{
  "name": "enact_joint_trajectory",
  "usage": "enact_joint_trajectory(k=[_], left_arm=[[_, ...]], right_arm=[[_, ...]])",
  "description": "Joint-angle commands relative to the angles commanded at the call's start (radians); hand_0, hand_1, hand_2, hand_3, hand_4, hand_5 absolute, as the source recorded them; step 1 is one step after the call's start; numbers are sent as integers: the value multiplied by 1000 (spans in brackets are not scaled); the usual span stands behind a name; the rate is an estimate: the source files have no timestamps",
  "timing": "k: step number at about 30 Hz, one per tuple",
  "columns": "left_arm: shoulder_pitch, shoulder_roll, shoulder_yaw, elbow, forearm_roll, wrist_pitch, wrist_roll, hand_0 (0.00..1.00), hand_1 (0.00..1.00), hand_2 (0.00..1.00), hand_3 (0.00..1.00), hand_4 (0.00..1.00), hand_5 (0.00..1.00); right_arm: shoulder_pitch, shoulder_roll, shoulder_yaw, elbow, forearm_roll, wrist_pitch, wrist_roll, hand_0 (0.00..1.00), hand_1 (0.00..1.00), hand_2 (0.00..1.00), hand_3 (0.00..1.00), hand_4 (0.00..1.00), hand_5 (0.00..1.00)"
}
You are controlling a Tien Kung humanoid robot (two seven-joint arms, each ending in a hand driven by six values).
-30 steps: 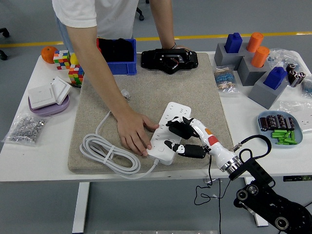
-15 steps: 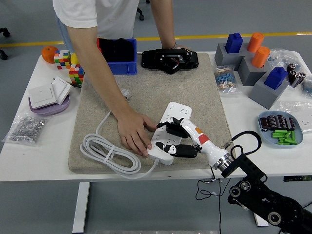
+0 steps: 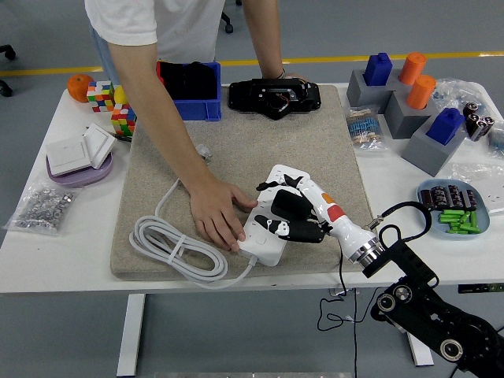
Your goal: Press the white button,pick up the black plug,place it near the board,insert it into the board
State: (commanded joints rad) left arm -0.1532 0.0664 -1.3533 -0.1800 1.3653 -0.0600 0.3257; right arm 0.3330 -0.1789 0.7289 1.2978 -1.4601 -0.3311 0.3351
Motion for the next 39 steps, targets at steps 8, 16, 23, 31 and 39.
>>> enact_joint_trajectory(k=[8, 16, 23, 31, 39], left_arm=[[2, -1, 4, 0, -5, 0, 0, 707, 663, 589, 682, 649, 288], [2, 0, 9, 0, -6, -1, 0, 707, 663, 590, 682, 650, 288], [6, -1, 9, 0, -6, -1, 0, 707, 663, 589, 684, 649, 285], [10, 2, 7, 0, -6, 0, -2, 707, 664, 589, 682, 650, 285], [3, 5, 4, 0, -13, 2, -4, 707, 663, 589, 682, 650, 284]], right_arm=[[-78, -45, 169, 50, -46, -2, -26, 844, 762, 702, 652, 843, 362], [-184, -53, 367, 44, -87, 4, -61, 868, 804, 744, 703, 859, 365], [-285, -47, 510, 39, -123, 10, -72, 875, 810, 750, 709, 864, 365], [-353, -38, 620, 35, -148, 15, -91, 883, 819, 757, 722, 867, 364], [-387, -9, 744, 26, -167, 26, -133, 889, 832, 772, 743, 879, 369]])
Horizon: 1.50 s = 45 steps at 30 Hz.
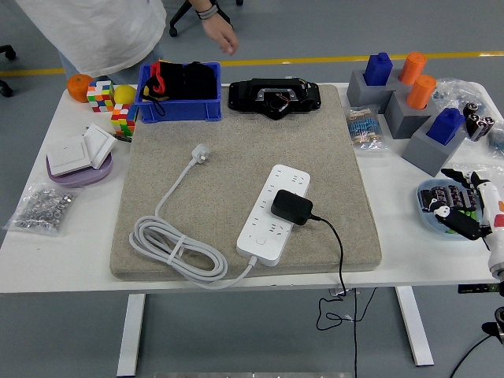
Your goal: Press the white button,pick up the black plug,place it near the board,insert it into the board
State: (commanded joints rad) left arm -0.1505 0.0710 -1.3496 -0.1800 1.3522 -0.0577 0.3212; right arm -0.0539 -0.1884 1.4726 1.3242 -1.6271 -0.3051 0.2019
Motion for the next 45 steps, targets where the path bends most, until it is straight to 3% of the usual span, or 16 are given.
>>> enact_joint_trajectory(k=[6, 28, 35, 45], left_arm=[[-2, 3, -7, 0, -2, 1, -1, 708, 663, 589, 683, 651, 283], [22, 15, -76, 0, 49, -1, -3, 708, 665, 590, 680, 651, 282], [50, 16, -150, 0, 124, -1, 10, 708, 664, 588, 679, 652, 283], [85, 9, -192, 0, 168, -3, 14, 708, 664, 589, 681, 651, 282]], right_arm=[[-5, 17, 70, -2, -17, 9, -29, 897, 855, 796, 775, 911, 388], [-47, 70, 188, 24, -43, 17, -51, 906, 860, 805, 778, 920, 397], [-61, 85, 231, 30, -54, 24, -68, 906, 854, 807, 781, 939, 420], [-74, 97, 293, 42, -92, 99, -201, 885, 842, 791, 763, 933, 435]])
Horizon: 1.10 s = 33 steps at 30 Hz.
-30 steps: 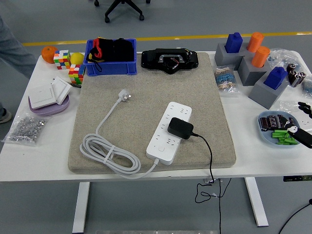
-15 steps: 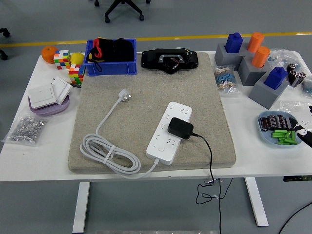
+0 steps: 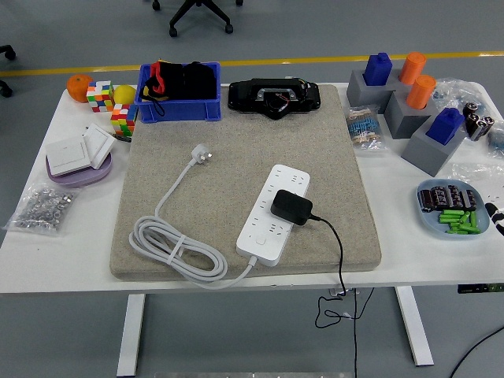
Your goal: Press the white button,pick up the black plug,place it near the board,insert it into the board
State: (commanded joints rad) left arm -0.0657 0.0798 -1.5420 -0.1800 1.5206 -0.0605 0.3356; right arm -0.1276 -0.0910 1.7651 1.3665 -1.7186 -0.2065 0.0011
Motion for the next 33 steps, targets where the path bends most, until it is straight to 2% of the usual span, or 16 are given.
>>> enact_joint_trajectory(k=[8, 19, 20, 25, 26, 33], left_arm=[[-11, 3, 0, 0, 3, -1, -1, 708, 665, 589, 680, 652, 281], [-2, -3, 3, 0, -2, 1, 3, 708, 665, 589, 679, 651, 281], [-2, -3, 4, 0, -4, 1, 4, 708, 665, 589, 680, 651, 281], [-9, 0, 13, 0, -11, 2, 2, 708, 665, 589, 680, 651, 281], [-10, 0, 14, 0, -13, 1, 2, 708, 665, 589, 680, 651, 281], [-12, 0, 14, 0, -12, -1, 6, 708, 665, 589, 680, 652, 282]], right_arm=[[12, 7, 4, 4, -11, 3, -5, 883, 821, 767, 746, 921, 429], [41, 19, -13, 1, -9, -8, 5, 878, 811, 764, 743, 912, 429], [46, 19, -14, 1, -9, -6, 4, 853, 800, 765, 737, 907, 423], [59, 23, -12, 1, -10, 7, -1, 853, 800, 765, 737, 907, 423], [61, 25, -11, 1, -10, 7, -1, 803, 786, 763, 730, 893, 415], [74, 28, -15, -2, -11, 10, -1, 794, 780, 756, 707, 881, 399]])
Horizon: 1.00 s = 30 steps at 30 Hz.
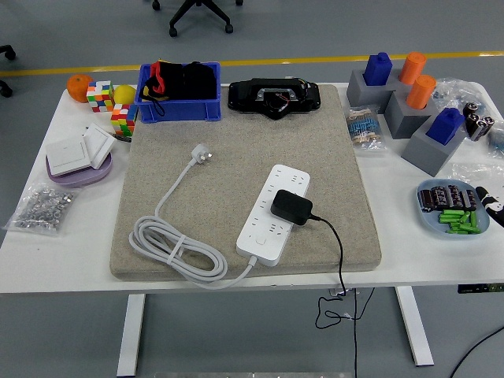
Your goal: Press the white button,pick up the black plug,place it near the board,insert it into the board
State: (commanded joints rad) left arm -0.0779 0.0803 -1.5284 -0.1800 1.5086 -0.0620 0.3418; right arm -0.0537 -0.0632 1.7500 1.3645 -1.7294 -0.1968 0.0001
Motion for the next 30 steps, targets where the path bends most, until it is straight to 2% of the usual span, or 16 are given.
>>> enact_joint_trajectory(k=[18, 30], left_arm=[[-5, -6, 2, 0, -8, 4, 0, 708, 665, 589, 682, 651, 282], [-18, -11, 18, 0, -17, 4, -4, 708, 665, 590, 681, 651, 281]], right_arm=[[6, 9, -9, 7, 0, 4, 1, 792, 774, 747, 686, 858, 380], [4, 9, 16, 28, 12, -4, 39, 779, 754, 728, 666, 841, 359]])
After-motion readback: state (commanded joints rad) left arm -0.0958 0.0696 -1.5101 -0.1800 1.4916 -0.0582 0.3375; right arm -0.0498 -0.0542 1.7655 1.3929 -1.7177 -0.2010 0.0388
